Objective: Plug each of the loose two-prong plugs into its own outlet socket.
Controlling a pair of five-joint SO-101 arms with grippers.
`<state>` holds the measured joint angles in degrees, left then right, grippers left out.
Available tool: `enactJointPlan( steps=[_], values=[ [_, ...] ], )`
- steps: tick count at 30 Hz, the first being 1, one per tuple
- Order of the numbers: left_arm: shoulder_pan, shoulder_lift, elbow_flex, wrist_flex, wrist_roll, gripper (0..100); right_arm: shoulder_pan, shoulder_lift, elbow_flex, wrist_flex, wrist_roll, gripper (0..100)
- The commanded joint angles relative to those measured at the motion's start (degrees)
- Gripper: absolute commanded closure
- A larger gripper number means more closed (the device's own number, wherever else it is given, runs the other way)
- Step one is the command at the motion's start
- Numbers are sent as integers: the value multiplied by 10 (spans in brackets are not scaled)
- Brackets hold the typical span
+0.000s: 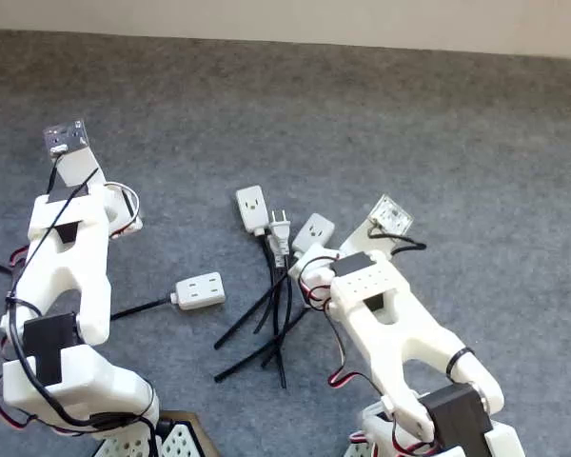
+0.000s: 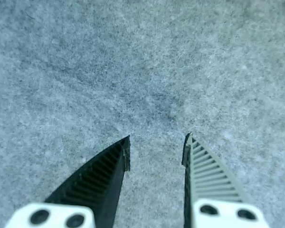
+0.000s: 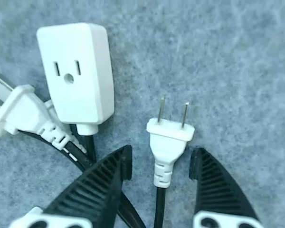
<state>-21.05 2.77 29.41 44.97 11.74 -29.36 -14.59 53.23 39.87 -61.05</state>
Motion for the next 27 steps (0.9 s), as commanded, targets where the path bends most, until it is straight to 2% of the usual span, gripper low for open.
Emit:
enactJointPlan(
  steps=[1,9,13,20,27],
  values=[
    [-7,-2,-16,3,4,801,-7,-1,1,-15,4,811],
    [-7,-2,-16,3,4,801,-13,2,2,-12,32,812],
    [-7,-2,-16,3,4,801,-28,57,-6,0,31,818],
    [-7,-2,-16,3,4,801,-12,164,-133,100,76,982],
    [-7,-2,-16,3,4,801,-13,225,-192,158,78,992]
  ],
)
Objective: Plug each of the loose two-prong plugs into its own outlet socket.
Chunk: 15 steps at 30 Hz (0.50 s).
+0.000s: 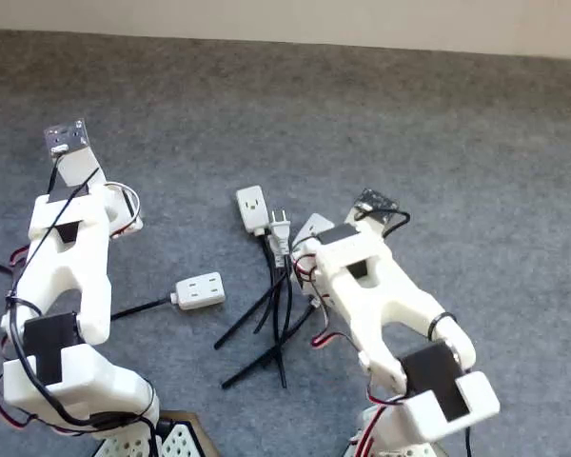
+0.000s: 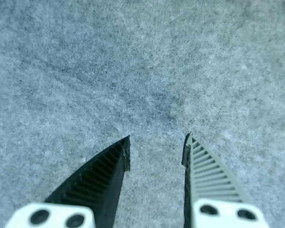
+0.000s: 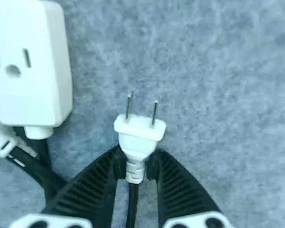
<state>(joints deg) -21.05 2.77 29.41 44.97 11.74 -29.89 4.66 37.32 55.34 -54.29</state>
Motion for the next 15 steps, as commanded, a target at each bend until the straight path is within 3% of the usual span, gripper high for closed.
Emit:
enactJointPlan(
  steps=[1,4,6,13,15],
  values=[
    [-7,-2,-16,3,4,801,-7,35,-37,7,11,992],
    [-7,-2,-16,3,4,801,-4,32,-43,17,19,992],
    [-7,-2,-16,3,4,801,12,27,-51,22,92,990],
    [-5,1,-15,3,4,801,155,-10,-163,110,664,991],
    [-5,2,-15,3,4,801,188,-7,-222,147,748,991]
  ],
)
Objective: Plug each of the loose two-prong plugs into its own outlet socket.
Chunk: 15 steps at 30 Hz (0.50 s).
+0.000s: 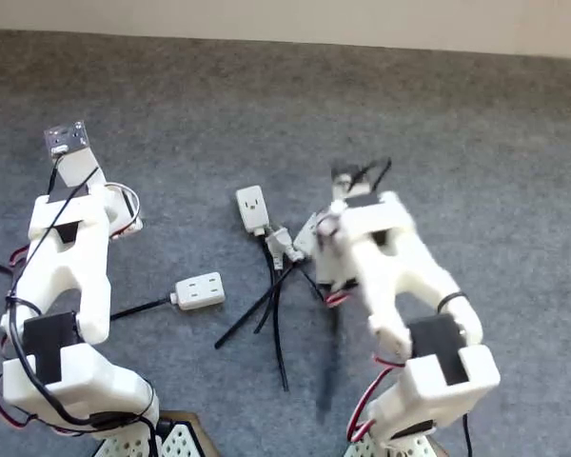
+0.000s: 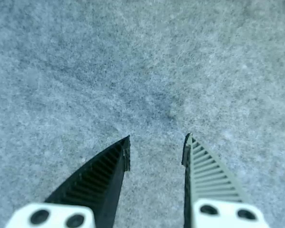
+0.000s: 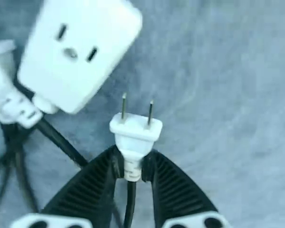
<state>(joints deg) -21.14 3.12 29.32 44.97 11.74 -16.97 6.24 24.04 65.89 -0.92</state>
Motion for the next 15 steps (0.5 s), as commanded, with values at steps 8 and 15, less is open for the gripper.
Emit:
enactJointPlan(
  steps=[8,15],
  values=[
    [-3,0,-15,3,4,801,124,15,-271,190,495,991],
    [-3,0,-15,2,4,801,167,114,-186,92,587,991]
  ],
)
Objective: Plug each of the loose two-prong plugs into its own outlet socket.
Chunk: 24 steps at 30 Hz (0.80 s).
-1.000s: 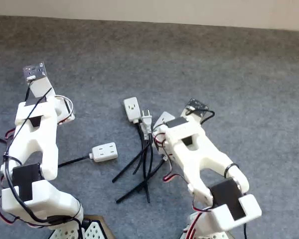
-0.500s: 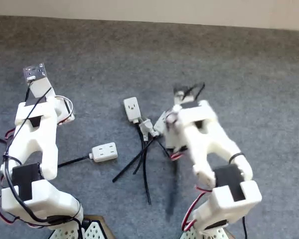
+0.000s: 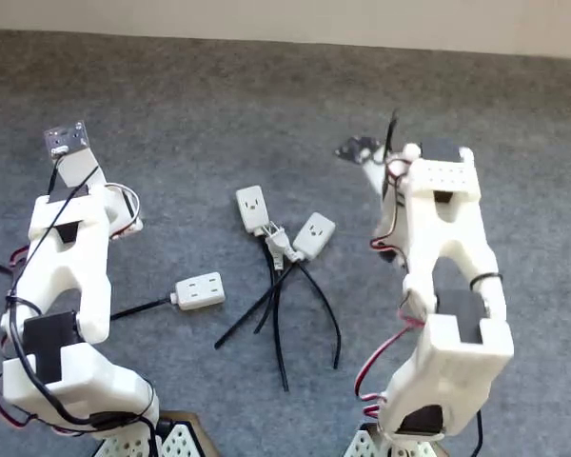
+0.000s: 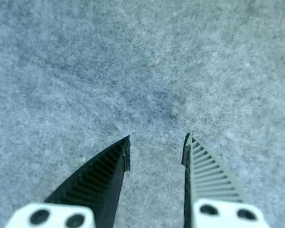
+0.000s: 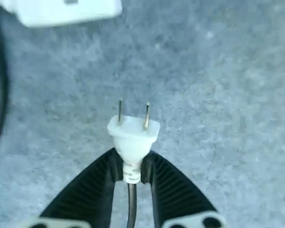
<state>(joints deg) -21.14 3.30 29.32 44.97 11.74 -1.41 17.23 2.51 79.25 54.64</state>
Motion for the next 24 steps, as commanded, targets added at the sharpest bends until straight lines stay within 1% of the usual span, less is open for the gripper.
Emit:
enactJointPlan(
  steps=[1,4,8,11,13,17,24],
  values=[
    [-3,-2,-15,2,4,801,11,7,56,-63,37,991],
    [-3,-2,-14,1,4,801,9,7,116,-108,37,991],
    [-3,-2,-14,1,4,801,9,-5,147,-129,34,989],
    [-3,-2,-14,1,3,800,11,-29,175,-153,4,987],
    [-3,-2,-14,3,2,800,13,-51,199,-181,-7,959],
    [-3,-2,-14,3,2,800,12,-81,262,-220,-4,855],
    [-3,-2,-14,3,2,800,24,-87,286,-228,-4,847]
  ],
)
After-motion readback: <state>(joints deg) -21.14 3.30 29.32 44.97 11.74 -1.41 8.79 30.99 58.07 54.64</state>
